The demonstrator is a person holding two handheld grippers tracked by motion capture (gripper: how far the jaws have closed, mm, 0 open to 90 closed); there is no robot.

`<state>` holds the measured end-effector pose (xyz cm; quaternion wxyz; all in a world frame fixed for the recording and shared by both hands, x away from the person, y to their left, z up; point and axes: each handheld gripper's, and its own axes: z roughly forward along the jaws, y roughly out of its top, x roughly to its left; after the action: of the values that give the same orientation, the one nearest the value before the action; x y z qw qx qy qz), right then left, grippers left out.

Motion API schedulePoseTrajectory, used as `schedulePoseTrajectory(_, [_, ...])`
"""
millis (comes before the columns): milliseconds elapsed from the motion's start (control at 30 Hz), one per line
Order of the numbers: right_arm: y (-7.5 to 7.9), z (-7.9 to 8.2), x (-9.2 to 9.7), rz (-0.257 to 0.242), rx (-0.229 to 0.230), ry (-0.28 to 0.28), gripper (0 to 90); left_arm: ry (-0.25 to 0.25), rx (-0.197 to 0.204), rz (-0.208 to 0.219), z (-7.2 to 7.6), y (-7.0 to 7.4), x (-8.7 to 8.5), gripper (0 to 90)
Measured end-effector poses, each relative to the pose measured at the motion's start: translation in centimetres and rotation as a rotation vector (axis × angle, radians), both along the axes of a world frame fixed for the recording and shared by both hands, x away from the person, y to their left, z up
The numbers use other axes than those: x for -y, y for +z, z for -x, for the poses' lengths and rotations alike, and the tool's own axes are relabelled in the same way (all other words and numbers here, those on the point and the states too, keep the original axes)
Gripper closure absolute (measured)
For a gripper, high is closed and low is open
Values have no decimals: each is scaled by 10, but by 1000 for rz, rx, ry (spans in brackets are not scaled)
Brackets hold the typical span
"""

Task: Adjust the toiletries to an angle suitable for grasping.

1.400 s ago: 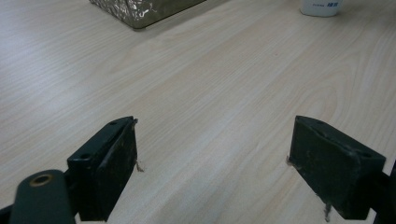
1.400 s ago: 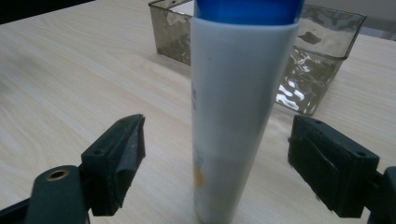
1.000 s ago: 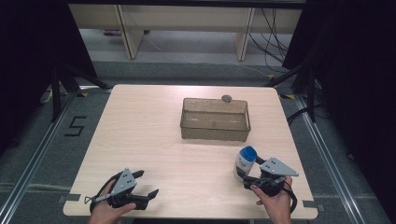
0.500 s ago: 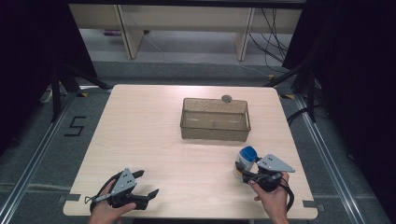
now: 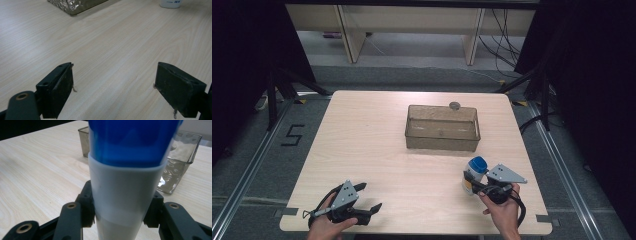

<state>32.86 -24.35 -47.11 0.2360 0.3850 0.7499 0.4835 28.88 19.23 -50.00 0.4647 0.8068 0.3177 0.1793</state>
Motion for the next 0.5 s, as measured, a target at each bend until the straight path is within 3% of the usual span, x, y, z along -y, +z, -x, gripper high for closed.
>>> schedulePoseTrajectory(100, [1, 2, -2, -2, -14, -13, 555, -4, -3, -4, 1, 0, 0, 147])
schedulePoseTrajectory(233, [3, 2, -3, 22, 12, -10, 558, -3, 0, -7, 1, 1, 0, 147])
schedulePoseTrajectory(267, [5, 1, -2, 36, 42, -10, 558, -4, -3, -11, 1, 1, 0, 147])
schedulePoseTrajectory(300, [6, 3, -3, 23, 21, -14, 558, -4, 3, -18, 0, 0, -1, 147])
schedulePoseTrajectory(333, [8, 2, -2, 31, 44, -19, 559, 0, -1, 2, 0, 0, 0, 147])
schedulePoseTrajectory(500, [10, 2, 0, 13, 34, -22, 559, -3, -4, -8, 0, 0, -1, 147])
